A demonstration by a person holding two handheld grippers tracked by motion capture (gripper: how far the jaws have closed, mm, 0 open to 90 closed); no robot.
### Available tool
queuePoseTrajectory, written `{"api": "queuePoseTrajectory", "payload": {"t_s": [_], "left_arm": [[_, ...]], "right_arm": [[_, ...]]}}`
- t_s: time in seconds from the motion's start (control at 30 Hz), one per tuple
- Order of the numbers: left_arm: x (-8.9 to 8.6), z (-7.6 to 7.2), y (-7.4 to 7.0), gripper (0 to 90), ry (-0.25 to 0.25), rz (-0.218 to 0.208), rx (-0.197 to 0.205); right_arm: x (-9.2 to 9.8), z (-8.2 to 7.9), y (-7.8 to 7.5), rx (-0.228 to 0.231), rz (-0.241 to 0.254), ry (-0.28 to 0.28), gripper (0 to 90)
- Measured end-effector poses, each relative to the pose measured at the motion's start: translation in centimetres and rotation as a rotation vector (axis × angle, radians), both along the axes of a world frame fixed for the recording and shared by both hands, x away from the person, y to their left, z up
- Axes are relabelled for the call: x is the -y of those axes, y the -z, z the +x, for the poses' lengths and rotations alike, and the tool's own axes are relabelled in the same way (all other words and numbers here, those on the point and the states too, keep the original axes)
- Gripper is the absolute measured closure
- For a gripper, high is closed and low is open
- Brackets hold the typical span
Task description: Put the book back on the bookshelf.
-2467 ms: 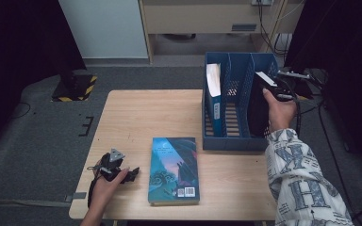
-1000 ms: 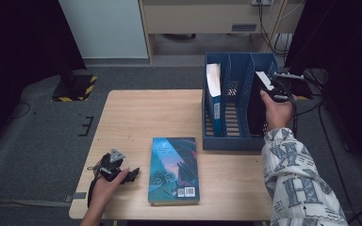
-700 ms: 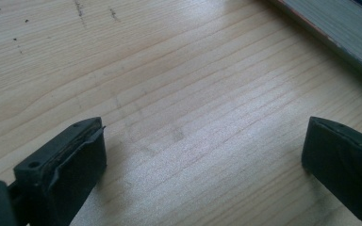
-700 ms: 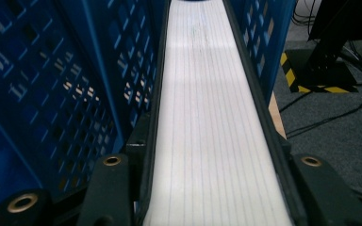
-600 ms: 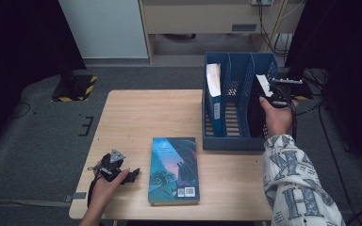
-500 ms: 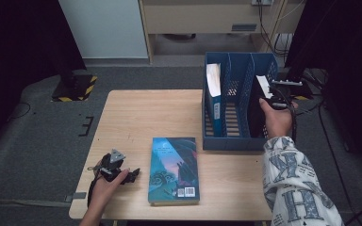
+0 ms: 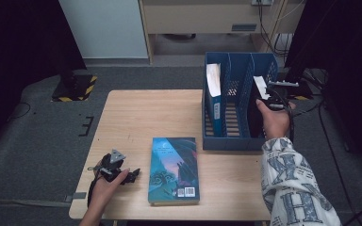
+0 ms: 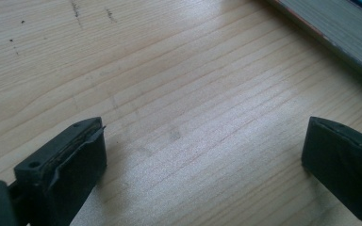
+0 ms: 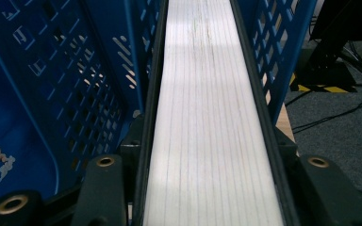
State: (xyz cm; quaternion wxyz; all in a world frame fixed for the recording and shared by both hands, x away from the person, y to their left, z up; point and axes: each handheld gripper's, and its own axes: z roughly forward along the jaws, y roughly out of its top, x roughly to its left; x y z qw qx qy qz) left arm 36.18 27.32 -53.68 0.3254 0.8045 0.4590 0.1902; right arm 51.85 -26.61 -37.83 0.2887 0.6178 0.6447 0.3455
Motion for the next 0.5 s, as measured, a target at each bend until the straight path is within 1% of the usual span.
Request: {"api": "queuePoseTrajectory", "payload": {"t_s": [0.1, 0.17, 0.23, 0.3, 0.5], "left_arm": [[0.0, 0.0, 0.0, 0.0, 0.001, 0.0, 0.0], [0.0, 0.0, 0.0, 0.0, 0.001, 0.002, -0.001], [0.0, 0.0, 0.0, 0.0, 0.002, 0.0, 0.0], [0.0, 0.0, 0.0, 0.0, 0.002, 0.0, 0.0], [0.0, 0.0, 0.0, 0.0, -0.001, -0.005, 0.0]], "right_arm": [[-0.1, 0.1, -0.2, 0.005, -0.001, -0.008, 46.6], [-0.1, 0.1, -0.3, 0.001, 0.015, -0.003, 45.8], [0.1, 0.1, -0.5, 0.009, 0.012, -0.011, 45.4], [0.1, 0.1, -0.8, 0.011, 0.021, -0.008, 45.0], [0.0, 0.5, -1.2, 0.005, 0.03, -0.013, 41.9]]}}
